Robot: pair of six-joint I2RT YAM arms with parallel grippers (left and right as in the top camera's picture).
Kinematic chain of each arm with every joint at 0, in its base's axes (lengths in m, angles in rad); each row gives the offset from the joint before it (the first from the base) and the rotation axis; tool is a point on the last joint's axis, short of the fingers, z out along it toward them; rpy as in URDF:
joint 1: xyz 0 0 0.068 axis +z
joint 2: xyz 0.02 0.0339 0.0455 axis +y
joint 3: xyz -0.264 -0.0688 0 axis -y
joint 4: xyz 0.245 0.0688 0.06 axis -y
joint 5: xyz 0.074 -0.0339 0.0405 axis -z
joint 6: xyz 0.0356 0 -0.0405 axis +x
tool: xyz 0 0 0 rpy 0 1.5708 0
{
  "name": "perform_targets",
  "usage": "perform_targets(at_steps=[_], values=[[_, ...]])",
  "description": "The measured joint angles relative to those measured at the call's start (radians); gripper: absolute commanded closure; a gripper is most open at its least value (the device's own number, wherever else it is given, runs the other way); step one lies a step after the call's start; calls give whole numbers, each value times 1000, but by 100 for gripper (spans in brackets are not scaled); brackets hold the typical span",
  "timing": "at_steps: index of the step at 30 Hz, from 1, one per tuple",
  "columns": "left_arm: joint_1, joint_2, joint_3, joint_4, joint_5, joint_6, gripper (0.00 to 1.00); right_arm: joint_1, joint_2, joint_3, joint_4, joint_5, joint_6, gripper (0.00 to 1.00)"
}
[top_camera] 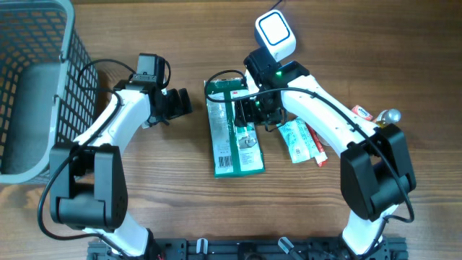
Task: Scan the item barcode
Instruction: 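Lower the gloves package back onto the table center with the right gripper, then open the right gripper and release the gloves package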
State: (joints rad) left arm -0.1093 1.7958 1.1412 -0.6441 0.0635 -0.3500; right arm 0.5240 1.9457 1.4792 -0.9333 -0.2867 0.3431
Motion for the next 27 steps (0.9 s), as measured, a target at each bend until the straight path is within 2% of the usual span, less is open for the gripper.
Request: perform_targets(at_steps=[6, 7, 14, 27], values=[[0, 0, 0, 0, 0, 0, 0, 0, -29, 0, -31, 72, 11, 14], [0, 0, 0, 0, 0, 0, 0, 0, -49, 0, -29, 85, 13, 0], [0, 0, 0, 0, 0, 0, 0, 0, -233, 16, -26, 141, 19, 0], [0, 0, 0, 0, 0, 0, 0, 0, -242, 21, 13, 158, 19, 0]])
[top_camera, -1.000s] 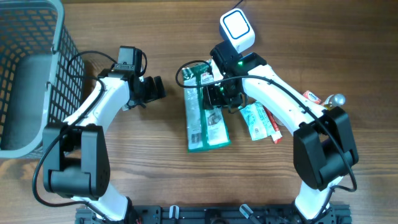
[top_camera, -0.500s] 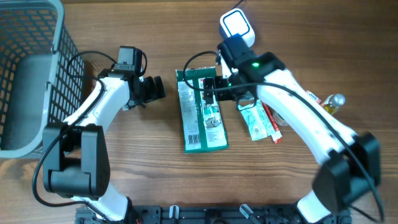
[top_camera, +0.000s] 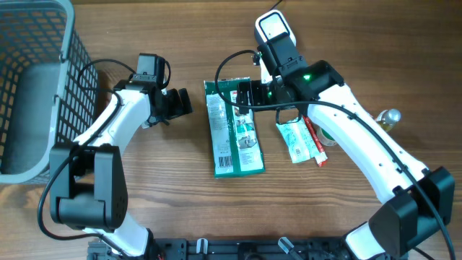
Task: Scan the item barcode
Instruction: 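Open the right gripper and release the gloves package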
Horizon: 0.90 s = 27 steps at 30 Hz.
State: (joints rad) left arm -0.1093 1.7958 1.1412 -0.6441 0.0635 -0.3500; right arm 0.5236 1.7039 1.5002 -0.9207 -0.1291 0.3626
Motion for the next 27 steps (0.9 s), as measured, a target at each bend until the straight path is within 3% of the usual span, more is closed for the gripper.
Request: perform_targets(at_steps=[27], values=[[0, 0, 0, 0, 0, 0, 0, 0, -35, -5, 21, 2, 0, 0]])
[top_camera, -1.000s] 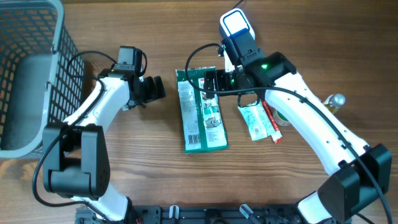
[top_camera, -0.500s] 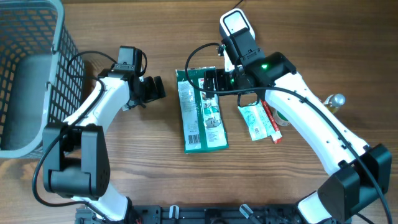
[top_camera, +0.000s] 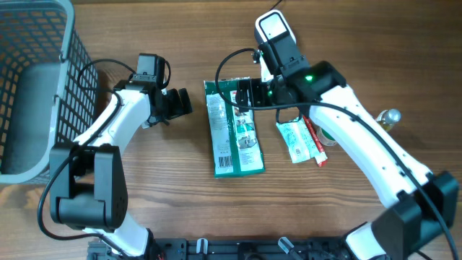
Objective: Scan the item barcode
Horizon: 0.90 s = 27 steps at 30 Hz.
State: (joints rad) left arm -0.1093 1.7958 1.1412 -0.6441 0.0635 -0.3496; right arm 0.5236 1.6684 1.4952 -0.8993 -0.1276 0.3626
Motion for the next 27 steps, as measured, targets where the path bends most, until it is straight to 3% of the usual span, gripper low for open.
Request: perform_targets(at_steps=[19, 27], values=[[0, 0, 0, 0, 0, 0, 0, 0, -691, -5, 1, 48, -43, 0], [0, 0, 0, 0, 0, 0, 0, -108, -988, -199, 162, 58, -157, 0]])
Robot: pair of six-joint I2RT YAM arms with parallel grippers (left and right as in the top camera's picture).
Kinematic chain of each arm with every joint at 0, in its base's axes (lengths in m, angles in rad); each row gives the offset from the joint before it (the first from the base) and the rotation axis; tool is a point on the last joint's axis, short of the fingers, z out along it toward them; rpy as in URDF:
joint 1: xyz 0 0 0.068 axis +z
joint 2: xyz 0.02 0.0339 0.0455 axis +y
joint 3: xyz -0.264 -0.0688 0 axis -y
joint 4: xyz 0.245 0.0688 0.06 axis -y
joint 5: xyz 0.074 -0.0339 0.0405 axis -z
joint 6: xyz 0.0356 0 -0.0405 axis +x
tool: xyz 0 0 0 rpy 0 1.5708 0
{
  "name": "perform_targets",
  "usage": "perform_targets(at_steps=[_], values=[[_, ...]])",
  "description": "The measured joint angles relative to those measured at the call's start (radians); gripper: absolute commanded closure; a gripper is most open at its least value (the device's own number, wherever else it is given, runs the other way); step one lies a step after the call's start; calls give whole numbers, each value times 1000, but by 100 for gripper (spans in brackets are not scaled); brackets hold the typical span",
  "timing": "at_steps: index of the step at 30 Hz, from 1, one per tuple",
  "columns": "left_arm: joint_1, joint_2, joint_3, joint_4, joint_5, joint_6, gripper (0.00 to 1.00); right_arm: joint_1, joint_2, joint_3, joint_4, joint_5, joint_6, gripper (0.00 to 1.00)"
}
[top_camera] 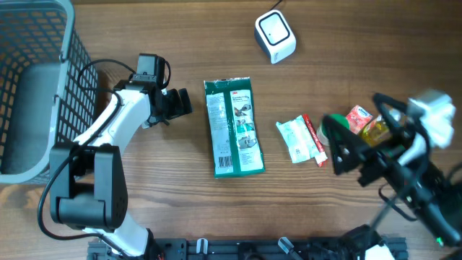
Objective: Scan the item barcode
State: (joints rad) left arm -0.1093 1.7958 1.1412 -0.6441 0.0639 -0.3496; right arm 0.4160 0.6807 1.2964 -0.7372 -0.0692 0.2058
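Observation:
The green snack package lies flat at the table's middle, its white barcode label facing up near the lower left corner. Beyond it, at the far edge, stands the white scanner. No gripper touches either of them. My left gripper rests open and empty just left of the package's top. My right arm is motion-blurred at the right side. Its gripper hangs right of a small white-and-green packet, and the blur hides how its jaws stand.
A grey mesh basket fills the far left corner. A red packet and a yellow bottle lie under the right arm. The table's front edge holds the arm bases.
My right arm has left the top edge of the green package by the scanner and is now at the right side, over the small packets. The scanner shows in full. The package and left arm have not moved.
My right gripper first hovered over the upper middle of the green package. At the following two moments it sat at the package's top edge just below the scanner. Now it is off to the right, and the package lies in the same place throughout.

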Motion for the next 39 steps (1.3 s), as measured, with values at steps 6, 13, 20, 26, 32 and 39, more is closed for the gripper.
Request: perform_targets(at_steps=[6, 13, 20, 26, 32, 39], values=[[0, 0, 0, 0, -1, 0, 0, -92, -223, -274, 274, -37, -140, 1], [0, 0, 0, 0, 0, 0, 0, -146, -454, -613, 702, -107, -229, 0], [0, 0, 0, 0, 0, 0, 0, -147, -586, -884, 1294, -130, -245, 0], [0, 0, 0, 0, 0, 0, 0, -147, -652, -1034, 1370, -134, -253, 0], [0, 0, 0, 0, 0, 0, 0, -153, -660, -1154, 1367, -137, -253, 0], [0, 0, 0, 0, 0, 0, 0, -171, -661, -1282, 1271, -146, -214, 0]])
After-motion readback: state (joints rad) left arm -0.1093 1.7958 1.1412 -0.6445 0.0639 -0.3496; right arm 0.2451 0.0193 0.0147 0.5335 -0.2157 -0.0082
